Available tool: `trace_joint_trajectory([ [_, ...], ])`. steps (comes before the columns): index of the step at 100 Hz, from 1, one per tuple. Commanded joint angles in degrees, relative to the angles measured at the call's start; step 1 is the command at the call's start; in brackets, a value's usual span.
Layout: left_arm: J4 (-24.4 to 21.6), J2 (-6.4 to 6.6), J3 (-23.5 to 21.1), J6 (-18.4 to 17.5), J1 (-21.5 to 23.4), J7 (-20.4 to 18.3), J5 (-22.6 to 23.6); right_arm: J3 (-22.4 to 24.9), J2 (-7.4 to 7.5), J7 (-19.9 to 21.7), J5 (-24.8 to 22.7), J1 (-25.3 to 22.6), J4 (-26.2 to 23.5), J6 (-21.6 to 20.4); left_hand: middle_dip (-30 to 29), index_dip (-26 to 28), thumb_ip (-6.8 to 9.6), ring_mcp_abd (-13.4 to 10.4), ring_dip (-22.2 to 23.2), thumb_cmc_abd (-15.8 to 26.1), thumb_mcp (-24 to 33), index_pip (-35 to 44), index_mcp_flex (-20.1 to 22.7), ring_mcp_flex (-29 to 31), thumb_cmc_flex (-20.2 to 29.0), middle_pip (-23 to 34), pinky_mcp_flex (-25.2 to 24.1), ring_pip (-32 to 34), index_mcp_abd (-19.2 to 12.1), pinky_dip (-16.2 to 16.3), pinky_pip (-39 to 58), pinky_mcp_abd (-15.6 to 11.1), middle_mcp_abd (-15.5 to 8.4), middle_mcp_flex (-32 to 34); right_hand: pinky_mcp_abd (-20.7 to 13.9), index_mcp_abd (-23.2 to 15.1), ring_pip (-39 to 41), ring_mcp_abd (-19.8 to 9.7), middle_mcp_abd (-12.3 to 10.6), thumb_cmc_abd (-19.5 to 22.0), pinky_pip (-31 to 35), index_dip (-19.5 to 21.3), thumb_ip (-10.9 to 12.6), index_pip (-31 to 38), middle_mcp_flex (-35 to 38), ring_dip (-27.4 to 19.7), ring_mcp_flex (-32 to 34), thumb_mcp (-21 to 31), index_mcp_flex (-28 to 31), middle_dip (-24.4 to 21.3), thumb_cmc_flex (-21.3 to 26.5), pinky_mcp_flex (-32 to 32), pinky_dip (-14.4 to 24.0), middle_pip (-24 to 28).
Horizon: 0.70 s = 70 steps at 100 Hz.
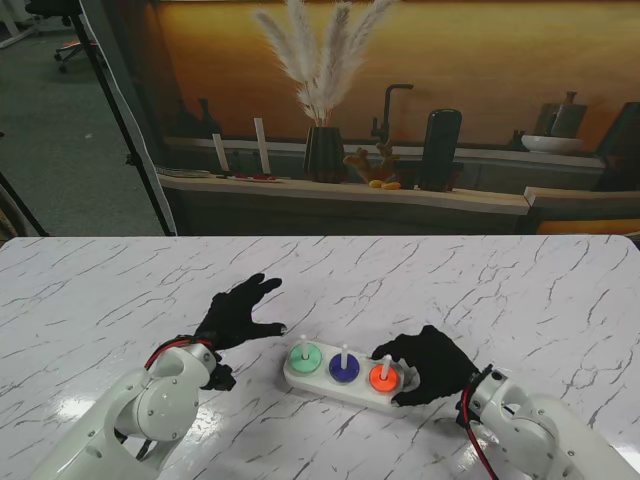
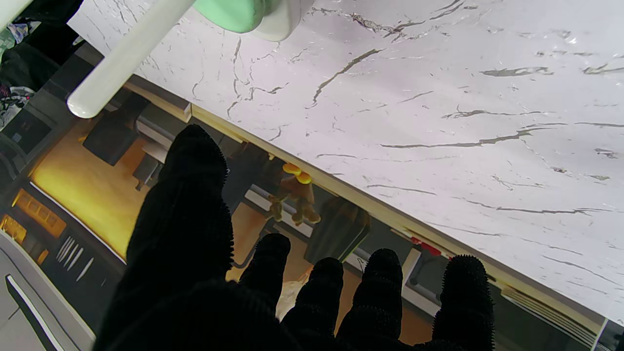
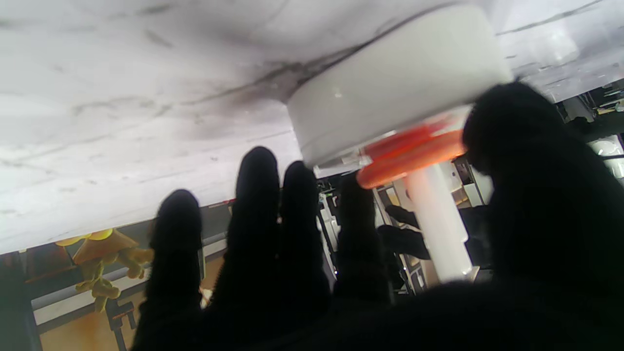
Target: Move the three rings of the Hanoi Tower from the left rod to the right rod
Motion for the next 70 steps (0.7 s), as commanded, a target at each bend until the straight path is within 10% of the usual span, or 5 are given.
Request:
trace_joint_trajectory([
  [1,0.12,-0.34,0.04,-0.91,0.37,-0.61,-0.38,-0.46,-0.24,0.39,0.08,-0.53,0.06,0.06,0.77,1.04,-0.46,-0.18,0.82,1.30,-1.36,0.02,0.40,0.43,0.19,0.14,-0.44,-0.01,-0.41,0.32,1.73,0.76,-0.01,0.00,6.41,-2.43,1.74,-2.22,-3.90,0.62,2.03,0.38,1.32,1.19,2.45,0.87,1.00,-0.47,1.94,0.51,5.27,-0.23,1.30,1.98],
  [34,0.18,-0.32,0.01,-1.00,0.39,-0.78,-0.64,-0.53,-0.40,1.15,1.48,-0.67,-0.03,0.69,0.79,1.10,-0.54,-0.22,0.81,1.55,-1.61,0.00,0.45,0.38,0.04,0.15,-0.53,-0.08,-0.45,0.18,1.65,0.77,-0.11,0.09,5.84,-3.07,2.00,-2.99,-5.77,11.60,2.89,0.38,2.60,3.52,5.07,0.28,2.92,-10.97,6.73,-0.43,15.60,0.02,1.54,2.27],
  [40,0.17,-0.31,-0.02,-1.05,0.40,-0.83,-0.68,-0.55,-0.42,1.21,1.62,-0.65,0.01,0.70,0.78,1.10,-0.56,-0.22,0.79,1.66,-1.68,-0.01,0.44,0.36,-0.10,0.14,-0.56,-0.11,-0.45,0.15,1.62,0.77,-0.12,0.08,5.83,-2.53,1.91,-3.00,-6.01,5.77,3.17,-0.11,-1.32,4.18,5.76,-0.05,3.35,16.49,7.55,-0.18,5.75,0.13,1.47,2.22],
  [43,0.17,-0.30,-0.04,-1.03,0.41,-0.88,-0.67,-0.57,-0.42,1.22,1.64,-0.64,0.03,0.75,0.78,1.11,-0.57,-0.23,0.79,1.70,-1.71,-0.01,0.46,0.37,-0.14,0.13,-0.57,-0.11,-0.44,0.14,1.61,0.77,-0.13,0.05,5.75,-2.23,1.86,-3.01,-6.09,4.89,3.32,-0.21,-3.25,4.30,6.10,-0.14,3.54,21.92,7.86,-0.02,3.68,0.33,1.48,2.04],
  [70,0.07,-0.25,-0.22,-1.00,0.50,-1.30,-0.96,-0.82,-0.69,0.98,2.91,-0.37,0.43,0.48,0.74,1.10,-0.66,-0.31,0.74,1.97,-1.93,-0.09,0.38,0.22,-0.39,0.10,-0.77,-0.24,-0.46,-0.03,1.25,0.69,-0.12,-0.02,6.15,-1.55,1.84,-2.99,-6.46,4.11,3.99,-0.19,-8.49,5.71,10.05,-0.65,6.05,23.45,12.08,-0.45,6.06,0.98,1.48,1.26],
])
